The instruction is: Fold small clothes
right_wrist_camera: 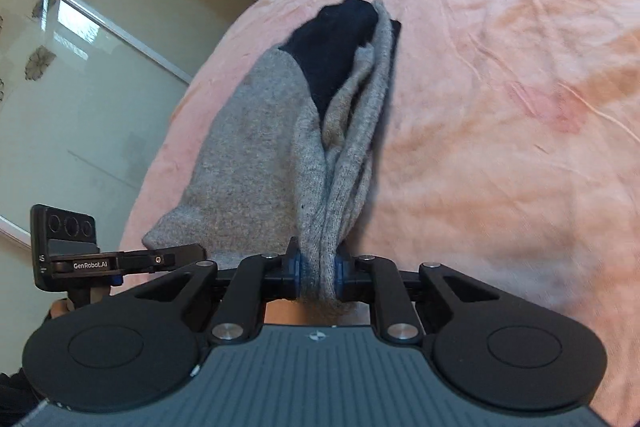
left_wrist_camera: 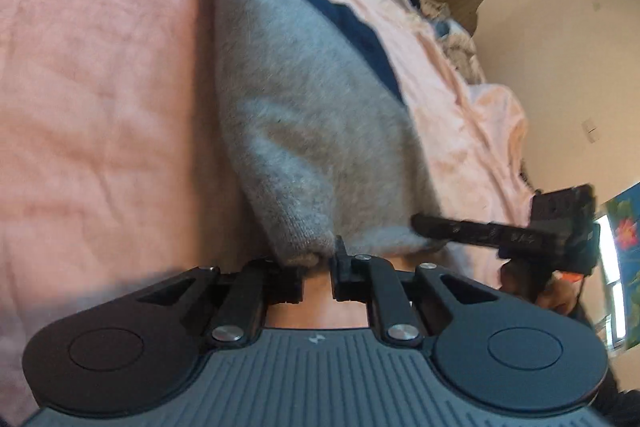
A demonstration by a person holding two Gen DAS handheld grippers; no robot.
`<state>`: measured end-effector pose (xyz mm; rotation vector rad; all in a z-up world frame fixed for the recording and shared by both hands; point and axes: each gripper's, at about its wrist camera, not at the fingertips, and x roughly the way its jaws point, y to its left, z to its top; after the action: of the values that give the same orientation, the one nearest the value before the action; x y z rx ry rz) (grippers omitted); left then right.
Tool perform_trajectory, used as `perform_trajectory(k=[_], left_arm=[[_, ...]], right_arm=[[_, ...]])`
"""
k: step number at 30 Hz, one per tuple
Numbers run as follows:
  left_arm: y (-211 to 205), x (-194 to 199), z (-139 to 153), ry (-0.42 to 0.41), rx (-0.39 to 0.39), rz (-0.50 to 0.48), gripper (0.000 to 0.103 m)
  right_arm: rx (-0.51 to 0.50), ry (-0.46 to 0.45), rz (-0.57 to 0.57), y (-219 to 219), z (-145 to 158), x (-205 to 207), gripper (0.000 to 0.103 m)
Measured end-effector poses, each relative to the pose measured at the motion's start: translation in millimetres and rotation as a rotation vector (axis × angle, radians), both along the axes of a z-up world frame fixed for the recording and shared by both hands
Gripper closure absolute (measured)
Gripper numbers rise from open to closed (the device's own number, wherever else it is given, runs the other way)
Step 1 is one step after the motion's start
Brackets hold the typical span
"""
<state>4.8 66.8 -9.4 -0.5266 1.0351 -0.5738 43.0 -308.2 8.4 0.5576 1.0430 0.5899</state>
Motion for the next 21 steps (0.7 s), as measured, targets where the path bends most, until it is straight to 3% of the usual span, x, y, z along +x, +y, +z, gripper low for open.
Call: perform_trajectory(k=[1, 2, 3, 4, 5, 8, 10, 12, 13, 15, 16, 17, 18, 19, 21], left_arm=[[3.9, -2.5, 2.6, -0.005, -0.009, 0.007, 0.090], [7.6, -4.5, 8.9, -0.002, 0.009, 0.019, 0.089], [9.5, -6.5, 20.3, -0.028, 0.048, 0.034, 0.088], [12.2, -10.8, 35.1, -0.085, 0.091, 0.050, 0.085], [10.6, -12.7, 50.3, -0.151, 0.132, 0.064, 0.073], [-15.7, -9.2, 87.8, -0.382, 0.335, 0.135, 0.010], [-52.8, 6.5, 93.2, -0.480, 0.454, 0.118, 0.009], [-88.9, 24.0, 85.3, -0.517, 0.532, 0.077, 0.009], [-105.0, 32.1, 76.2, -0.519, 0.552, 0.032, 0.010], [-118.8, 45.7, 48.0, -0.436, 0.590, -0.030, 0.010], [-118.0, 40.4, 37.4, -0.460, 0.632, -0.023, 0.010], [-118.4, 34.0, 31.4, -0.511, 0.658, -0.035, 0.010], [-117.6, 29.7, 28.2, -0.534, 0.666, -0.044, 0.010], [-113.9, 25.9, 27.1, -0.541, 0.661, -0.044, 0.010], [-109.6, 22.4, 26.4, -0.549, 0.652, -0.047, 0.010]], right_arm=[[0.036, 0.009, -0.010, -3.7, -0.5, 0.3, 0.070], [0.048, 0.021, -0.027, -7.1, 4.9, 2.8, 0.055], [0.029, -0.010, -0.062, -9.8, 15.4, 4.7, 0.040], [0.012, -0.068, -0.101, -11.8, 28.4, 8.0, 0.036], [0.006, -0.118, -0.114, -11.5, 40.3, 15.0, 0.035], [-0.048, -0.213, -0.108, 9.1, 71.2, 64.3, 0.035], [-0.101, -0.265, -0.069, 38.3, 81.3, 98.2, 0.035], [-0.150, -0.264, -0.031, 68.9, 80.4, 133.2, 0.035], [-0.194, -0.260, -0.013, 84.2, 75.7, 149.3, 0.035], [-0.354, -0.217, -0.005, 106.6, 54.3, 175.3, 0.036], [-0.441, -0.179, -0.004, 110.6, 37.9, 181.3, 0.036], [-0.467, -0.221, -0.008, 106.9, 28.3, 179.8, 0.036], [-0.432, -0.248, -0.005, 97.3, 23.1, 176.8, 0.035], [-0.388, -0.235, -0.021, 88.7, 21.3, 176.6, 0.036], [-0.406, -0.232, 0.007, 90.0, 22.2, 175.6, 0.037]])
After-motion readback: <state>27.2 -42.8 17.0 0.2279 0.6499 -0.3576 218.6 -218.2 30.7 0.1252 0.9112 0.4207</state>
